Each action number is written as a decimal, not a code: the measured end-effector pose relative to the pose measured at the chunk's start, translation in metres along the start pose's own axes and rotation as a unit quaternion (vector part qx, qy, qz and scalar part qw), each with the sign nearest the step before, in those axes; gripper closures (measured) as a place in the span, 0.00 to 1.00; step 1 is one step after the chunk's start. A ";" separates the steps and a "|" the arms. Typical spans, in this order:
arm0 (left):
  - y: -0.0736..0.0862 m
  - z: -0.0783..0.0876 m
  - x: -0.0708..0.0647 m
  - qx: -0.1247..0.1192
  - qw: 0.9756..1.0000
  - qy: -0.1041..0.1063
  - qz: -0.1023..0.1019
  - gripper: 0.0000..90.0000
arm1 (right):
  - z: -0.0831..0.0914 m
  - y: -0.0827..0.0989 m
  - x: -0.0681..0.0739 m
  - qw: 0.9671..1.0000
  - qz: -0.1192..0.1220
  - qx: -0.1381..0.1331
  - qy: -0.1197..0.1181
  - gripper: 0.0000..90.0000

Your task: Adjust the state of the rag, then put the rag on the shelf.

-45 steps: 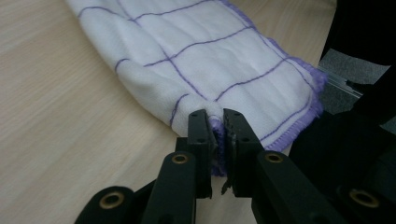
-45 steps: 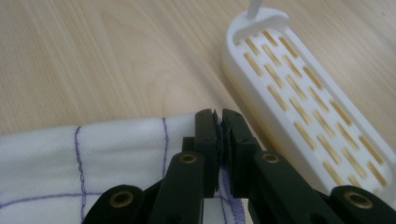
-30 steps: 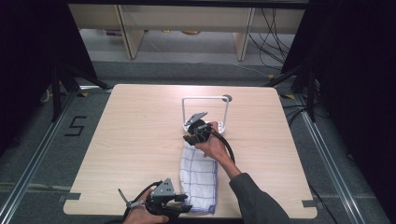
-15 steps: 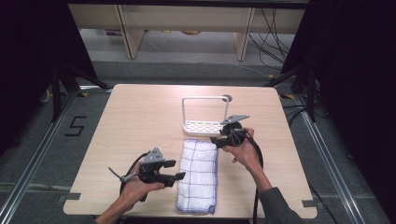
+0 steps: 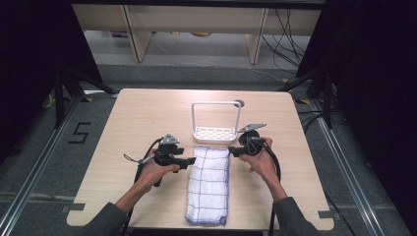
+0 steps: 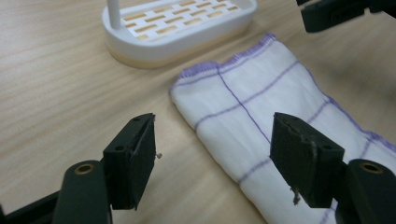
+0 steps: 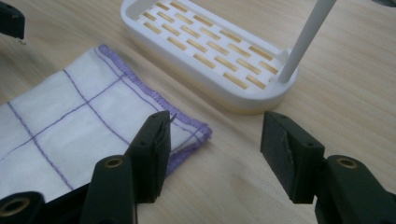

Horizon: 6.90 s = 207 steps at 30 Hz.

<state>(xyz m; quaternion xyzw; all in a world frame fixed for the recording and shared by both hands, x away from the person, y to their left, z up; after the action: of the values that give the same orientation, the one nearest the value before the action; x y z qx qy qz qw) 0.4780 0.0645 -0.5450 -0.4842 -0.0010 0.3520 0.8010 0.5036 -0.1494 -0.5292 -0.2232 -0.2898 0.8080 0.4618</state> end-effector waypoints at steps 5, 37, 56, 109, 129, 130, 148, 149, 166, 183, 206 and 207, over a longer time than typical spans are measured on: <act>-0.008 -0.010 0.010 0.011 1.000 -0.012 -0.008 0.35 | -0.009 0.002 0.005 1.000 0.009 0.018 -0.005 0.47; -0.008 -0.047 0.015 0.052 0.997 -0.001 -0.057 0.66 | -0.038 0.010 0.015 0.999 0.027 0.030 -0.011 0.50; -0.009 -0.045 0.010 0.036 0.998 0.007 -0.056 0.91 | -0.031 0.013 0.028 0.998 -0.008 0.007 -0.065 0.93; -0.096 0.061 -0.070 -0.067 0.990 0.041 -0.118 0.93 | 0.107 -0.058 0.041 0.985 0.018 -0.148 -0.092 0.95; -0.184 0.088 -0.064 -0.092 0.988 0.014 -0.125 0.93 | 0.155 -0.138 0.010 0.976 0.024 -0.209 -0.053 0.96; -0.186 0.087 -0.062 -0.093 0.988 0.012 -0.124 0.93 | 0.155 -0.141 0.008 0.977 0.019 -0.206 -0.055 0.96; -0.243 0.093 -0.046 -0.107 0.987 -0.014 -0.118 0.93 | 0.156 -0.198 -0.016 0.978 0.003 -0.205 -0.029 0.96; -0.246 0.094 -0.046 -0.110 0.987 -0.014 -0.118 0.93 | 0.156 -0.201 -0.018 0.978 0.002 -0.207 -0.026 0.96; -0.281 0.078 -0.022 -0.133 0.986 -0.038 -0.096 0.93 | 0.141 -0.233 -0.040 0.978 -0.018 -0.209 -0.005 0.96; -0.277 0.026 0.032 -0.130 0.989 -0.050 -0.053 0.92 | 0.068 -0.239 -0.066 0.982 -0.066 -0.177 0.025 0.95; -0.236 -0.011 0.062 -0.094 0.995 -0.027 -0.003 0.92 | 0.012 -0.213 -0.069 0.993 -0.064 -0.095 0.026 0.94; -0.234 -0.012 0.062 -0.092 0.995 -0.024 0.000 0.92 | 0.010 -0.211 -0.067 0.994 -0.068 -0.082 0.027 0.94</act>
<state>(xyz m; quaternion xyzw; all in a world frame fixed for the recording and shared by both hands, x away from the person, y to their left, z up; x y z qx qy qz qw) 0.6607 0.0243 -0.3904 -0.5473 -0.0530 0.3617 0.7529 0.6590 -0.1251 -0.3735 -0.2616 -0.3568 0.7422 0.5033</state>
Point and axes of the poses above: each handheld gripper's, and its own axes: z roughly backward along the jaws, y roughly out of its underside, x roughly to its left, the point moved 8 cm from there along -z, roughly forward along the jaws, and after that the axes turned 11 degrees about y, right-handed, at the moved point
